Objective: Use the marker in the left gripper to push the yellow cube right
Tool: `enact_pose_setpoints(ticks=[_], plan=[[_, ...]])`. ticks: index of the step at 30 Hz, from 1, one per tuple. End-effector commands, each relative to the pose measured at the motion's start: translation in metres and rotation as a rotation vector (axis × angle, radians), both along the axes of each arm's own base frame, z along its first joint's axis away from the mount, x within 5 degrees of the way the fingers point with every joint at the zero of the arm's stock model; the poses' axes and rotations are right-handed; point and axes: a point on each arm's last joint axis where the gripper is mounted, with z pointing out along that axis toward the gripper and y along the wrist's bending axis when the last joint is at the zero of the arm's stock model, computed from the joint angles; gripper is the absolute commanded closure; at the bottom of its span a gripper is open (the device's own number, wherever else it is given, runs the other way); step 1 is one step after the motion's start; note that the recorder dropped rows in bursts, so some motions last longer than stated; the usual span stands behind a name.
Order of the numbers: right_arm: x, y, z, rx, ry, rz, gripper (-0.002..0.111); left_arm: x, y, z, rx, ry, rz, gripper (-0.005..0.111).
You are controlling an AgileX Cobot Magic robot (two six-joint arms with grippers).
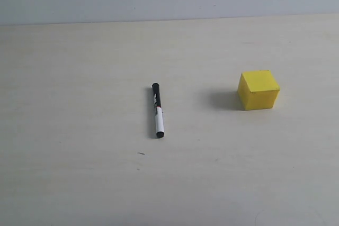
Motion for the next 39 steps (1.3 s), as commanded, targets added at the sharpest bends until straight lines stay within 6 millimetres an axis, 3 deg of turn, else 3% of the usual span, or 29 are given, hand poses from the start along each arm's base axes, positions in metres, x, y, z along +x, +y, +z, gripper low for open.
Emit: enact_pose_setpoints(ticks=[1,10,13,39], plan=[[0.000,0.000,-0.001,-0.004,-0.008,-0.002,0.108,0.002,0.000,-0.012,0.007,0.031,0.004,0.107],[0.000,0.000,-0.001,-0.004,-0.008,-0.002,0.108,0.006,0.000,-0.033,0.011,0.097,0.004,0.107],[0.000,0.000,-0.001,-0.004,-0.008,-0.002,0.108,0.007,0.000,-0.049,0.014,0.148,0.005,0.107],[0.000,0.000,-0.001,-0.004,-0.008,-0.002,0.108,0.006,-0.001,-0.057,-0.036,0.252,0.007,0.107]])
